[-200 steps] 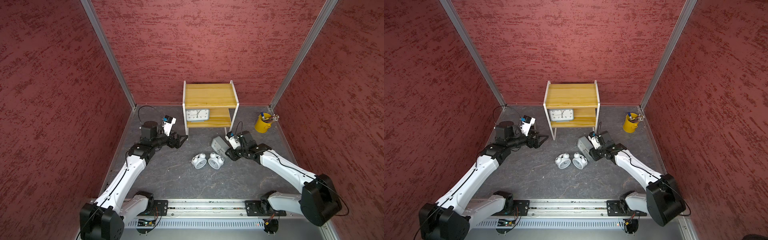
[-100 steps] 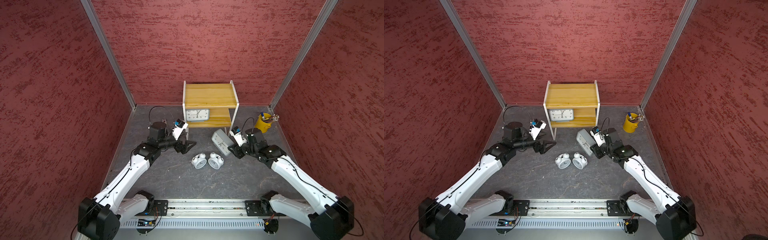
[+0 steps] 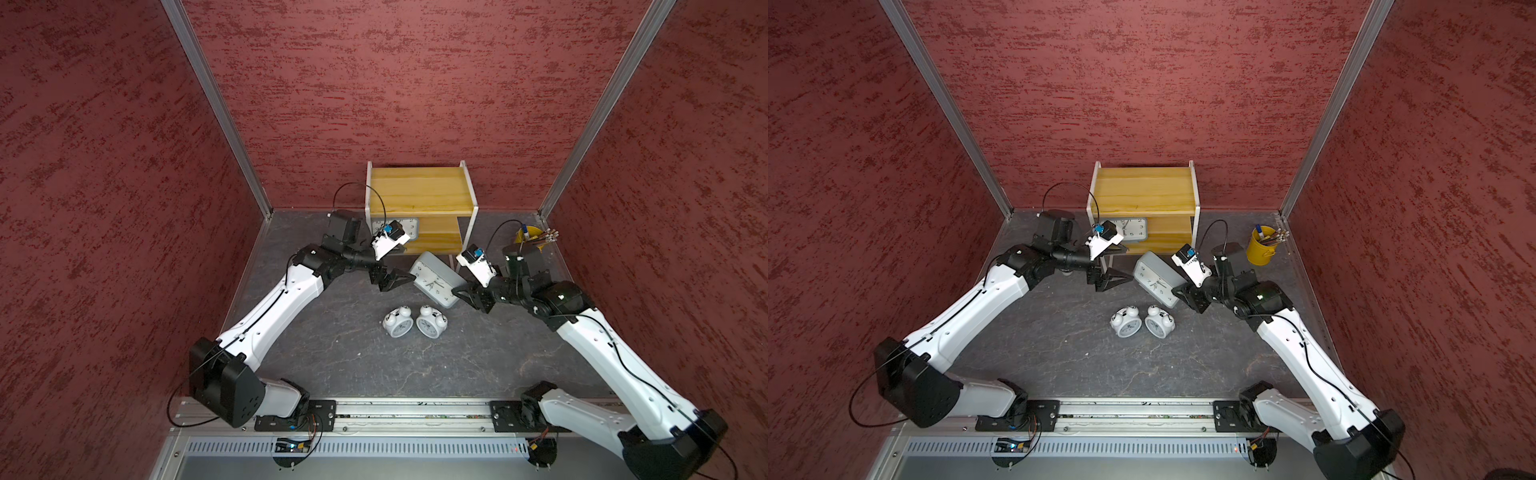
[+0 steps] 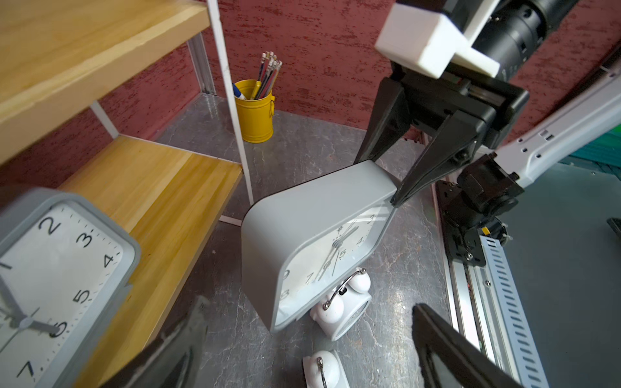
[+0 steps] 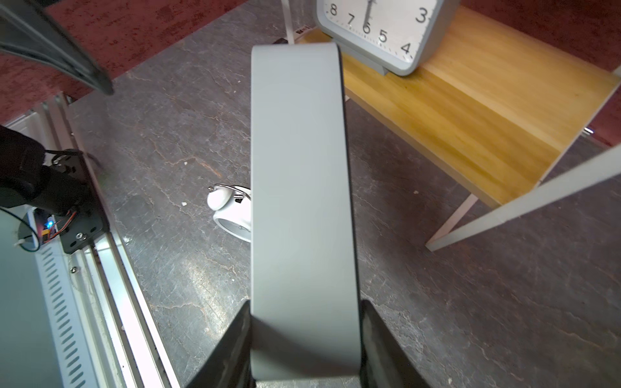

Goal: Place the alarm clocks on the shelf by style
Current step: Pick up the alarm from the center of the board.

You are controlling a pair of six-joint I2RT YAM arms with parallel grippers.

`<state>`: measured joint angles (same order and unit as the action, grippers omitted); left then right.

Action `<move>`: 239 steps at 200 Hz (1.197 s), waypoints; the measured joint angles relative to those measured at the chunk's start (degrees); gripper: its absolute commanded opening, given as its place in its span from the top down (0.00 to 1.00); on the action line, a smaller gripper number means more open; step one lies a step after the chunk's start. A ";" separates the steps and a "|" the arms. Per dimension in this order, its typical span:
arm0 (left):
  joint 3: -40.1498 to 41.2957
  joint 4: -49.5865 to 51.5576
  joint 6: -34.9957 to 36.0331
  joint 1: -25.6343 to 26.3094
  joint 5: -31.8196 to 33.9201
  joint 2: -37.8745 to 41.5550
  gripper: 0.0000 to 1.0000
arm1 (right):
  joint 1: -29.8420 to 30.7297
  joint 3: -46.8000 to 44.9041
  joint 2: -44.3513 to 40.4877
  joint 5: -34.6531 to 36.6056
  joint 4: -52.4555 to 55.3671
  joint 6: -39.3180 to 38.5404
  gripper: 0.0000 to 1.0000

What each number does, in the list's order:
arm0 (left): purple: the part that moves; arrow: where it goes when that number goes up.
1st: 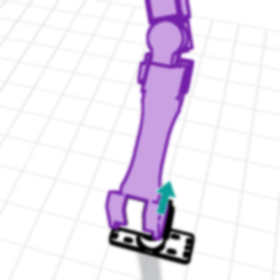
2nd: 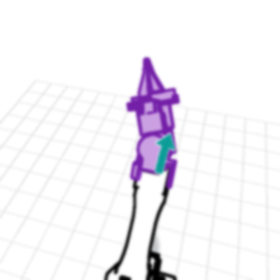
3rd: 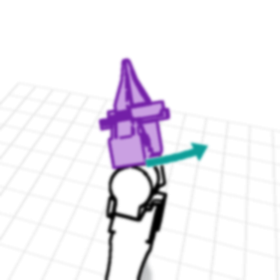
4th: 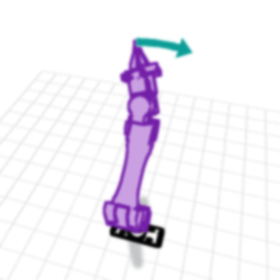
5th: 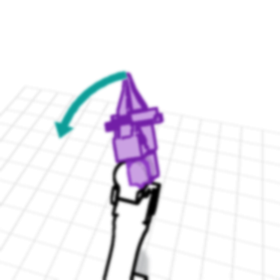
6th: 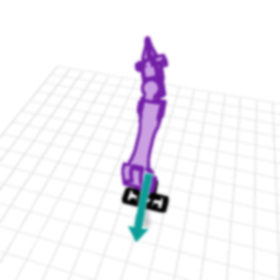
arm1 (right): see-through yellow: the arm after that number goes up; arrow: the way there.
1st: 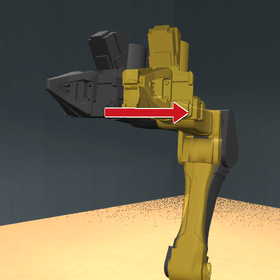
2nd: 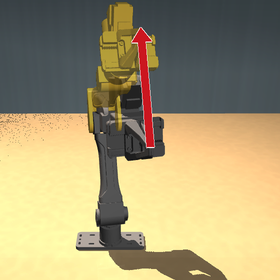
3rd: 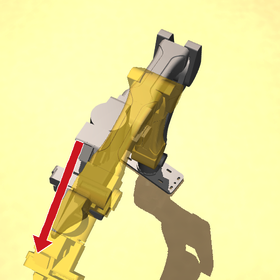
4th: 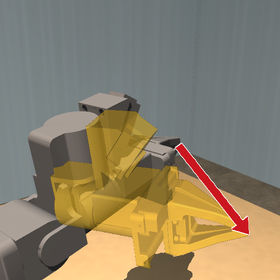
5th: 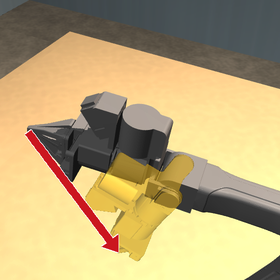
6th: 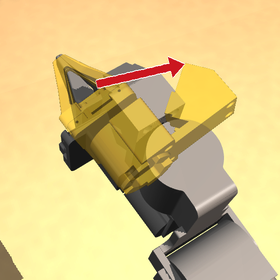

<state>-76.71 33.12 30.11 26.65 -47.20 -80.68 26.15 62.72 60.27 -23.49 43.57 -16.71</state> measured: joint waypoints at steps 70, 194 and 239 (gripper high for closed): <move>-6.03 9.55 8.22 -2.82 -8.37 -3.41 0.00 | 0.00 2.60 0.31 -5.88 1.81 -3.93 0.71; -9.29 17.31 13.51 -3.28 -12.15 -8.04 0.08 | 0.02 5.29 2.34 -11.93 2.19 -5.75 0.68; -10.21 19.78 15.23 -3.23 -13.25 -8.07 0.28 | 0.02 5.29 2.64 -11.82 2.19 -6.27 0.67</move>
<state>-86.91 52.90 45.34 23.42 -60.45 -88.75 26.17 68.01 62.92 -35.31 45.76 -22.98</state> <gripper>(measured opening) 0.813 0.442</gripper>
